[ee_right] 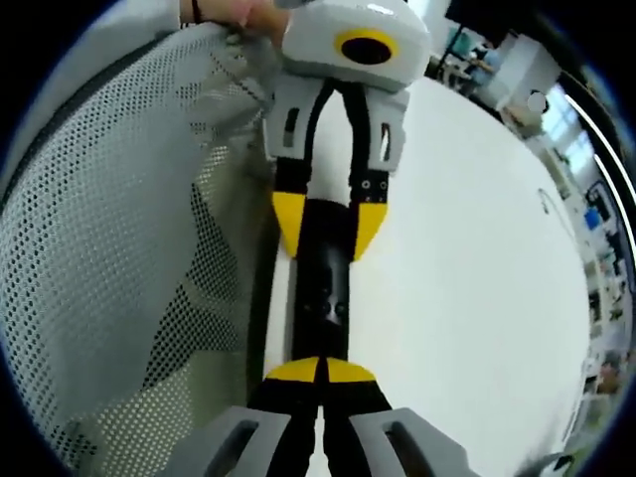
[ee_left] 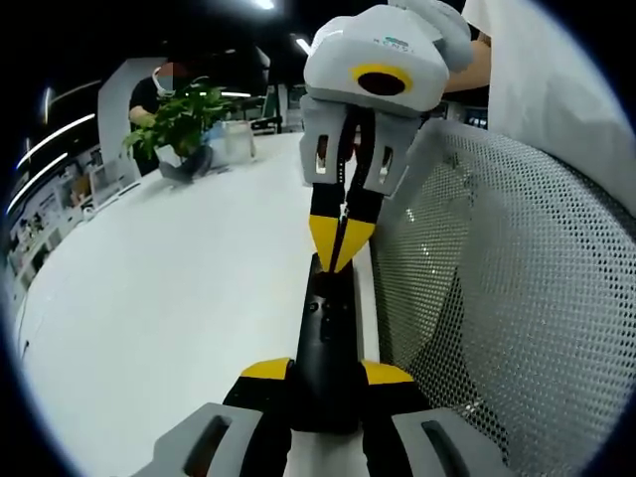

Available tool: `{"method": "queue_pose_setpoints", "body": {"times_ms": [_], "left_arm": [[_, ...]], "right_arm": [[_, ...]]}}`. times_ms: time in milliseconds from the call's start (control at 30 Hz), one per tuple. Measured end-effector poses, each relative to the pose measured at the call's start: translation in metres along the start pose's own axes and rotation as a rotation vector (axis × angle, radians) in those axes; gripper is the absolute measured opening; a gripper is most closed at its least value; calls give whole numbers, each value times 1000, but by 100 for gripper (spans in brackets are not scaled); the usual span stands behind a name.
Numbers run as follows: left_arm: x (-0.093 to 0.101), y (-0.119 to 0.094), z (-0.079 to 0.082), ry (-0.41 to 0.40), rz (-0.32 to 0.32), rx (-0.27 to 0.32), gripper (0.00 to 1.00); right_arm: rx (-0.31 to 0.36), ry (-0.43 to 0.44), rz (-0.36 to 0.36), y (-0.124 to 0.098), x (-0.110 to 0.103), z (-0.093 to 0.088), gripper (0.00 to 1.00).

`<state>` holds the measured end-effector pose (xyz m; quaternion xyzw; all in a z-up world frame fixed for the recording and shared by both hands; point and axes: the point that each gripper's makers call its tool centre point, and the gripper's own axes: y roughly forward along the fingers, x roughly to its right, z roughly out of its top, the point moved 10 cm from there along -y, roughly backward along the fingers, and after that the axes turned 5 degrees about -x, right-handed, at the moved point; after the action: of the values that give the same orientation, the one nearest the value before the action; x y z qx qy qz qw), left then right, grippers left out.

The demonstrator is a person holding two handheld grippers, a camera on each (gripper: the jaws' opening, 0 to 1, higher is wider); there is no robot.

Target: Press the specified remote control buttons in sequence, fully releasing each button before pressing the next.

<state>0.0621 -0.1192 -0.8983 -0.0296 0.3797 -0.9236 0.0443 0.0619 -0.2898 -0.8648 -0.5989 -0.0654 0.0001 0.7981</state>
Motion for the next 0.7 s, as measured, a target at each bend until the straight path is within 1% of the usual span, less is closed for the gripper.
{"method": "queue_pose_setpoints", "body": {"times_ms": [33,67,167,200,267,400,700], "left_arm": [[0,0,0,0,0,0,25],[0,0,0,-1,0,1,25],[0,0,0,0,0,1,25],[0,0,0,0,0,1,25],[0,0,1,0,0,1,25],[1,0,1,-1,1,1,25],[1,0,1,-3,2,2,25]], "right_arm": [[24,52,1,0,0,-2,0],[39,80,0,0,0,-4,0],[87,124,-19,-1,-3,-8,0],[108,155,-25,-1,-4,-10,0],[134,188,-25,-1,-4,-12,0],[154,219,-22,-1,-4,-14,0],[169,208,-30,0,-4,-11,0]]}}
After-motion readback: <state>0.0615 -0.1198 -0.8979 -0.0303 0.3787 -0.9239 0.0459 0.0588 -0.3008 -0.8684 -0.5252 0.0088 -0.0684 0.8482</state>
